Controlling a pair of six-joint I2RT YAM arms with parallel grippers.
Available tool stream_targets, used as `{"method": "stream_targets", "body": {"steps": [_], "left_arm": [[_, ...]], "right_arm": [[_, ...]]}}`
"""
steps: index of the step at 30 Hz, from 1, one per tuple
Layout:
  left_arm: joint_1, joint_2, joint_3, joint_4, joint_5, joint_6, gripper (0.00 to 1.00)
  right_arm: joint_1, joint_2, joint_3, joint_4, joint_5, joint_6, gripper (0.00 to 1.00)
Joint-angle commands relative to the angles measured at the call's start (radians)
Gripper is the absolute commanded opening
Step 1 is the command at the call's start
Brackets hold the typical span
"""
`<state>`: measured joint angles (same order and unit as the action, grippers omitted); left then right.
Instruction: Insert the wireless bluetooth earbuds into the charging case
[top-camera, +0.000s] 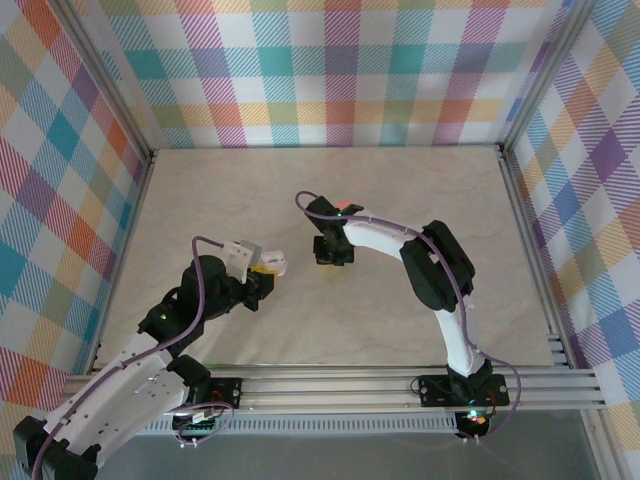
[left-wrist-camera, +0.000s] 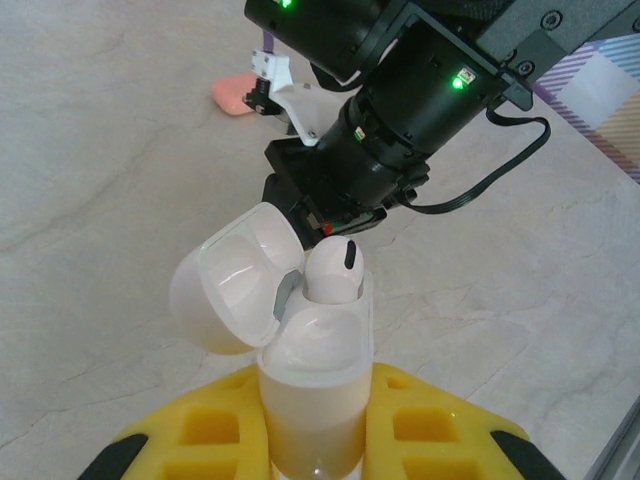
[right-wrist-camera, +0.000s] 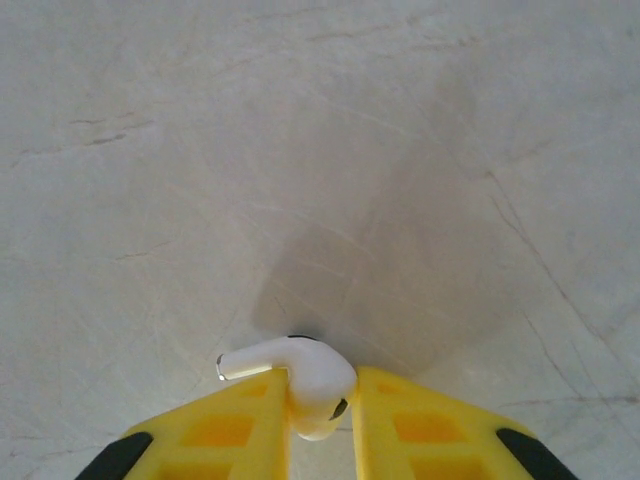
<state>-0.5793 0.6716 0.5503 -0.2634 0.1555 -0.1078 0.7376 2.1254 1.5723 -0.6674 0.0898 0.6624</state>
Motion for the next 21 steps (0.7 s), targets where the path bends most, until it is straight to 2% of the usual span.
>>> {"method": "stream_targets", "body": {"steps": [1, 6, 14, 17, 21], "left_arm": [[0.013, 0.008, 0.010, 0.009, -0.006, 0.005, 0.00], [0.012, 0.007, 0.019, -0.006, -0.027, 0.013, 0.00], [0.015, -0.002, 0.022, -0.059, -0.055, 0.010, 0.00], [0.015, 0.012, 0.023, -0.056, -0.051, 0.000, 0.00], [0.015, 0.018, 0.011, -0.043, -0.042, -0.012, 0.00]], "right_arm": [[-0.010, 0.031, 0.056, -0.027, -0.016, -0.195, 0.17], [-0.010, 0.013, 0.044, -0.029, -0.058, -0.415, 0.10], [-0.011, -0.031, -0.016, -0.080, -0.115, -0.823, 0.09], [-0.011, -0.070, -0.073, -0.053, -0.098, -0.906, 0.09], [-0.010, -0.142, -0.152, 0.013, -0.080, -0.936, 0.09]]}}
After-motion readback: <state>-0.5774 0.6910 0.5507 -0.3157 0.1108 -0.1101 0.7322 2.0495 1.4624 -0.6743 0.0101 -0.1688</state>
